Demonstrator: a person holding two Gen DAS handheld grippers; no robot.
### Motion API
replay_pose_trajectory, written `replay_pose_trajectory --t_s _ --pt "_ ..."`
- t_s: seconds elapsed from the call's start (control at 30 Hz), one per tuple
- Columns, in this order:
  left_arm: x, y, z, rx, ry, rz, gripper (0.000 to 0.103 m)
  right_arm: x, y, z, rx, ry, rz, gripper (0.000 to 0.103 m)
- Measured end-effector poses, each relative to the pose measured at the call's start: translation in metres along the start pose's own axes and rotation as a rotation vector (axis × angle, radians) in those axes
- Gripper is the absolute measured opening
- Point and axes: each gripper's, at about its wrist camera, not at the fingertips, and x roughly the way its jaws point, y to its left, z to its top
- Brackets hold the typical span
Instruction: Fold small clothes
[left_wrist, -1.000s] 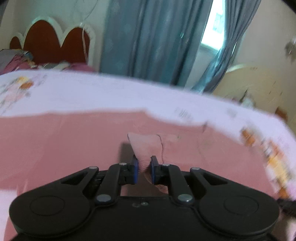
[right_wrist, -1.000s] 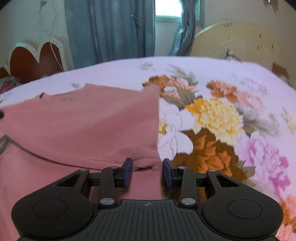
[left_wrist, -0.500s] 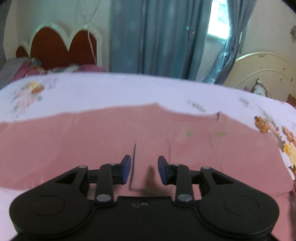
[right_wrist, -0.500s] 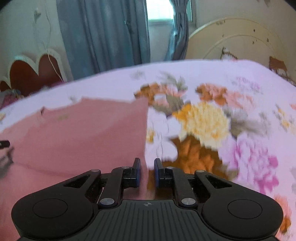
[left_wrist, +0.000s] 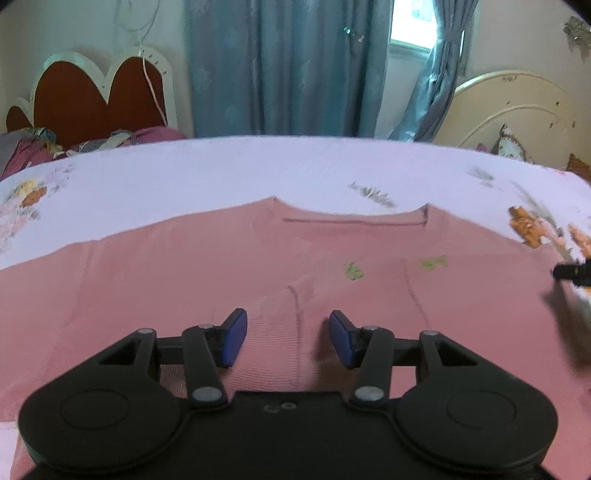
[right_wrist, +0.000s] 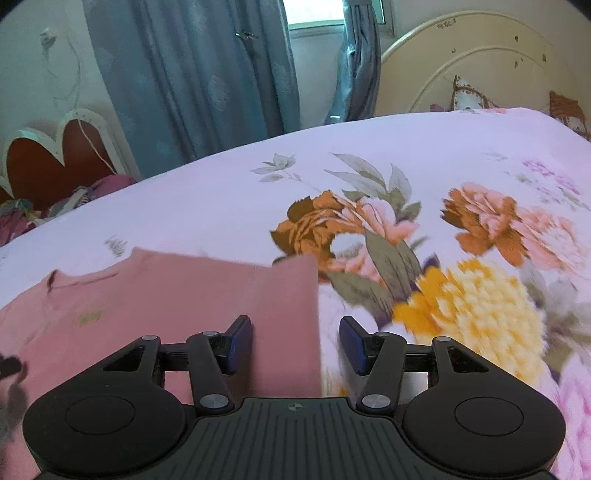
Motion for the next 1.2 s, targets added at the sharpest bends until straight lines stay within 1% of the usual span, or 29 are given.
replay_pose_trajectory --t_s 0.07,0.1,0.13,0.17,0.2,0.27,0.3,0.37,0.4,0.43,0.47,0.5,0.53,0.57,0.6,0.67,0.77,0.9,1.0,1.07,1.1,1.13,1.17,1.2 --pt "0.006 0.005 -0.002 -0.017 0.033 0.003 0.05 0.014 0.001 0.007 -0.006 0.006 -0.016 0.053" --pt "0.007 0.005 -0.003 -0.019 0.034 0.006 0.051 0.02 0.001 0.008 -0.003 0.013 -0.016 0.038" --pt "0.007 0.005 -0.004 -0.01 0.031 0.011 0.051 0.026 0.002 0.01 0.006 0.022 -0.006 0.027" --pt "0.007 0.003 -0.005 -0.002 0.032 0.017 0.051 0.03 0.003 0.01 0.013 0.02 -0.008 0.02" --pt "0.007 0.002 -0.005 0.002 0.032 0.021 0.051 0.03 0.006 0.009 -0.003 0.01 -0.015 0.017" --pt "0.008 0.002 -0.005 -0.001 0.033 0.021 0.052 0.029 0.013 0.006 -0.083 -0.022 -0.054 0.012" --pt "0.008 0.003 -0.006 -0.003 0.032 0.021 0.052 0.029 0.012 0.005 -0.101 -0.041 -0.086 0.012" --pt "0.008 0.002 -0.006 0.001 0.03 0.023 0.053 0.032 0.005 0.005 -0.072 -0.049 -0.086 0.012" --pt "0.007 0.002 -0.007 0.004 0.027 0.027 0.053 0.032 0.007 0.004 -0.087 -0.054 -0.098 0.012" --pt "0.007 0.002 -0.007 0.005 0.026 0.029 0.054 0.032 0.011 0.004 -0.103 -0.059 -0.111 0.013" --pt "0.007 0.001 -0.007 0.006 0.026 0.032 0.055 0.03 0.012 0.004 -0.098 -0.067 -0.124 0.02" --pt "0.007 0.001 -0.007 0.006 0.027 0.033 0.055 0.027 0.011 0.003 -0.081 -0.078 -0.145 0.033" --pt "0.007 0.002 -0.006 0.006 0.029 0.035 0.056 0.021 0.011 0.003 -0.073 -0.094 -0.163 0.036" --pt "0.007 0.002 -0.005 0.007 0.031 0.041 0.06 0.014 0.012 0.001 -0.076 -0.11 -0.158 0.037" --pt "0.007 0.002 -0.005 0.006 0.034 0.049 0.063 0.006 0.016 -0.001 -0.088 -0.117 -0.141 0.037" --pt "0.007 0.004 -0.006 -0.007 0.042 0.064 0.071 -0.009 0.028 -0.008 -0.126 -0.128 -0.097 0.037" --pt "0.005 0.007 -0.006 -0.031 0.051 0.067 0.071 -0.029 0.051 -0.024 -0.197 -0.121 -0.011 0.037" --pt "-0.006 0.004 -0.011 -0.009 0.045 0.081 0.071 -0.044 0.078 -0.055 -0.287 -0.085 0.053 0.037" --pt "-0.013 0.003 -0.019 0.001 0.044 0.086 0.071 -0.045 0.089 -0.076 -0.345 -0.045 0.072 0.037" --pt "-0.016 0.002 -0.024 0.012 0.044 0.09 0.073 -0.042 0.087 -0.087 -0.369 -0.015 0.045 0.037" --pt "-0.016 0.002 -0.026 0.019 0.045 0.09 0.073 -0.043 0.08 -0.09 -0.357 -0.021 0.047 0.046" --pt "-0.016 0.002 -0.027 0.022 0.044 0.09 0.074 -0.043 0.073 -0.09 -0.342 -0.015 0.026 0.054" --pt "-0.017 0.002 -0.027 0.022 0.046 0.094 0.075 -0.045 0.066 -0.09 -0.32 -0.012 0.007 0.066" --pt "-0.018 0.003 -0.027 0.015 0.051 0.096 0.075 -0.047 0.058 -0.091 -0.292 -0.005 0.012 0.067"
